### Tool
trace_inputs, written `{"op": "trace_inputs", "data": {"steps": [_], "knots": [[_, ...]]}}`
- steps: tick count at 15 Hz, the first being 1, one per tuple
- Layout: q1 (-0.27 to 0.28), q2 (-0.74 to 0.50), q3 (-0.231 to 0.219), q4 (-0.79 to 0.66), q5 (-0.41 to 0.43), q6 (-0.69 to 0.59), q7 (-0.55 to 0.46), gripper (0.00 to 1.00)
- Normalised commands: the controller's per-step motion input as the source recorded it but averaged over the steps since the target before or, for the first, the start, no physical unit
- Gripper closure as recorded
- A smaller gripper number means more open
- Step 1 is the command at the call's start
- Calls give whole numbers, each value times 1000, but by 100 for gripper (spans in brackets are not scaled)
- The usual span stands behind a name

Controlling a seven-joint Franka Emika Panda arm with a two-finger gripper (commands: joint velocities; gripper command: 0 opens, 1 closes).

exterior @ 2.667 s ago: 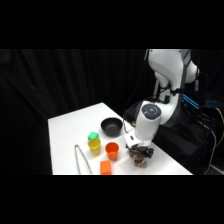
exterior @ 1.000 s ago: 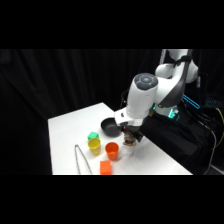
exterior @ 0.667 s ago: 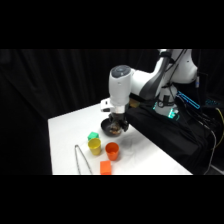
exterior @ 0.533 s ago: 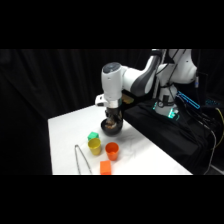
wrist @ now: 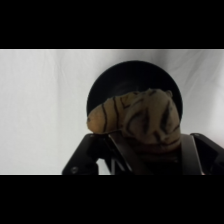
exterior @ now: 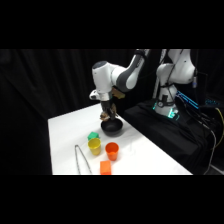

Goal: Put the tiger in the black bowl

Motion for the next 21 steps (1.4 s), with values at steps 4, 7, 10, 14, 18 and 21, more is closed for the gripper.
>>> {"op": "trace_inputs", "data": {"steps": [4,7,10,14,18,21], "knots": [[-63,227,19,-4,223,372,-160,98],[-92,236,25,52,177,288,-186,72],[-102,174,30,79,153,187,-205,50],[-35,-57,15,42,81,-79,-163,16],[68,-390,9,-63,-7,-339,-94,0],[84,-537,3,-39,-38,-522,-40,0]]}}
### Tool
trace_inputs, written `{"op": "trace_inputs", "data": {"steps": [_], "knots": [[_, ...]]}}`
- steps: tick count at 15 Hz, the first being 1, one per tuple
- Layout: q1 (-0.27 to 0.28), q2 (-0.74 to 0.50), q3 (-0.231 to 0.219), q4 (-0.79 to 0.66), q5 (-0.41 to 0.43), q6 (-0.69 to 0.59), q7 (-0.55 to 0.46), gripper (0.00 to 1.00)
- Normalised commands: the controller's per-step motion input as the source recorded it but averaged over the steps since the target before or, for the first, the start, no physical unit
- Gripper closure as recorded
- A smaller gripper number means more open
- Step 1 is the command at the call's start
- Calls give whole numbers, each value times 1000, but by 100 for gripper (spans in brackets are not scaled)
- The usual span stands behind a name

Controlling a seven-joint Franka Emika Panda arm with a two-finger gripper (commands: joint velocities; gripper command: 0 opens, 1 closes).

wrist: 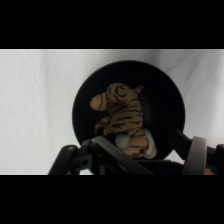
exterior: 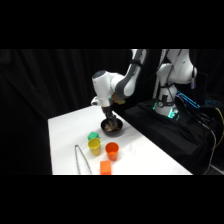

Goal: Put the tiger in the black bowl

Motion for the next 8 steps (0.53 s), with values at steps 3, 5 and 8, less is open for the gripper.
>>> {"op": "trace_inputs", "data": {"steps": [3,5,8], "knots": [[73,-584,10,-3,-81,-532,-3,0],[59,-568,33,24,-71,-489,6,0],[54,-445,46,73,26,-373,-31,0]]}}
